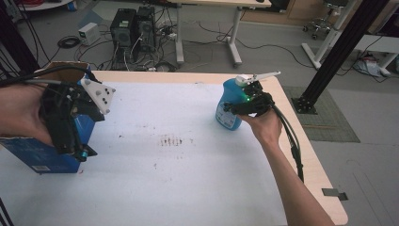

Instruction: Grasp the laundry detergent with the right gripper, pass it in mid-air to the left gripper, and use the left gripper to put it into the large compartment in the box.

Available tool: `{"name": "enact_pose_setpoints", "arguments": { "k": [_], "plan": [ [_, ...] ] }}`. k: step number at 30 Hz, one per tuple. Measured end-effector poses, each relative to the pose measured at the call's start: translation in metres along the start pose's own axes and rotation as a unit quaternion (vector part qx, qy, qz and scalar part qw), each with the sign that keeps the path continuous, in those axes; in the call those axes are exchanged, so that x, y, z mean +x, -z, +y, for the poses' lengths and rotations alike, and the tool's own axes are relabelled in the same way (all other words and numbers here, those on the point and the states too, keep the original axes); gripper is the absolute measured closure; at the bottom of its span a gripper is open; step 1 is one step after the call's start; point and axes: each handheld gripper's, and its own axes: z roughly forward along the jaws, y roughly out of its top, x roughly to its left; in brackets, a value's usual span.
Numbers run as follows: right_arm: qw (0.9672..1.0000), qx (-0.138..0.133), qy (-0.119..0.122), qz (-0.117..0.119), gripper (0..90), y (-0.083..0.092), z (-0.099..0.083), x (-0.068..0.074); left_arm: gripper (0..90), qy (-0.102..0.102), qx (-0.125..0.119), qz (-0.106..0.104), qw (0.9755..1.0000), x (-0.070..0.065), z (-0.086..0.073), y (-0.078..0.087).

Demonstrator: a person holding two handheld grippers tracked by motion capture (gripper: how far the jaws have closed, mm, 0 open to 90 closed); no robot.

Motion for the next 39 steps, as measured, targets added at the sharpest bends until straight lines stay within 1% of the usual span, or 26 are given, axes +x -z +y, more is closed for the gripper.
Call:
{"name": "enact_pose_setpoints", "arguments": {
  "k": [5,8,13,16,18,19,21,22,23,24,25,27,29,30,31,33,34,35,36,37,39],
  "plan": [
    [1.0000,-0.001,0.002,-0.004,44.4,0.000,0.000,0.001,12.8,-0.001,0.001,0.000,1.0000,-0.001,0.000,0.000],
    [0.9999,-0.003,0.010,-0.006,45.7,0.001,0.000,0.001,12.8,0.001,-0.003,0.000,1.0000,-0.001,-0.001,-0.001],
    [0.9999,-0.005,0.013,-0.003,47.0,0.001,-0.001,0.001,12.8,0.001,-0.001,0.000,1.0000,-0.001,-0.001,0.000],
    [0.9997,-0.001,0.026,0.001,47.5,0.004,0.000,0.004,12.8,0.004,-0.008,-0.003,1.0000,0.000,-0.001,0.001],
    [0.9989,-0.002,0.045,0.011,47.5,0.007,0.003,0.010,12.8,0.004,-0.010,-0.005,0.9999,0.002,0.000,0.002],
    [0.9984,-0.004,0.053,0.019,47.5,0.010,0.004,0.013,12.8,0.005,-0.013,-0.004,0.9999,0.002,0.000,0.002],
    [0.9968,-0.012,0.067,0.043,47.4,0.016,0.007,0.019,12.8,0.008,-0.013,-0.003,0.9999,0.004,0.002,0.004],
    [0.9951,-0.015,0.079,0.059,47.3,0.019,0.009,0.022,12.8,0.008,-0.012,-0.004,0.9999,0.004,0.003,0.004],
    [0.9937,-0.014,0.085,0.072,47.2,0.022,0.010,0.026,12.8,0.007,-0.012,-0.003,0.9999,0.005,0.004,0.005],
    [0.9912,-0.013,0.098,0.088,47.2,0.025,0.013,0.031,12.8,0.013,-0.015,-0.003,0.9998,0.005,0.005,0.005],
    [0.9882,-0.010,0.114,0.102,47.2,0.027,0.015,0.036,12.7,0.014,-0.018,-0.002,0.9997,0.006,0.007,0.006],
    [0.9820,-0.004,0.143,0.124,47.1,0.032,0.020,0.050,12.7,0.016,-0.026,0.000,0.9995,0.008,0.011,0.009],
    [0.9755,0.000,0.170,0.140,47.0,0.035,0.025,0.064,12.7,0.020,-0.035,0.003,0.9992,0.010,0.016,0.012],
    [0.9755,0.000,0.170,0.140,47.0,0.035,0.025,0.064,12.7,0.020,-0.035,0.003,0.9992,0.010,0.016,0.012],
    [0.9687,0.002,0.190,0.160,47.0,0.038,0.030,0.078,12.7,0.024,-0.047,0.010,0.9986,0.011,0.022,0.016],
    [0.9607,0.003,0.208,0.183,47.0,0.039,0.035,0.092,12.7,0.023,-0.055,0.013,0.9981,0.012,0.027,0.020],
    [0.9563,0.004,0.217,0.196,46.9,0.039,0.037,0.100,12.7,0.028,-0.061,0.014,0.9977,0.013,0.030,0.022],
    [0.9563,0.004,0.217,0.196,46.9,0.039,0.037,0.100,12.7,0.028,-0.061,0.014,0.9977,0.013,0.030,0.022],
    [0.9473,0.008,0.234,0.219,46.8,0.038,0.042,0.114,12.7,0.035,-0.071,0.014,0.9968,0.013,0.034,0.026],
    [0.9425,0.010,0.243,0.229,46.8,0.037,0.044,0.121,12.7,0.034,-0.075,0.016,0.9965,0.014,0.037,0.028],
    [0.9341,0.013,0.257,0.247,46.7,0.034,0.049,0.134,12.7,0.040,-0.082,0.011,0.9957,0.015,0.041,0.031]
  ]
}}
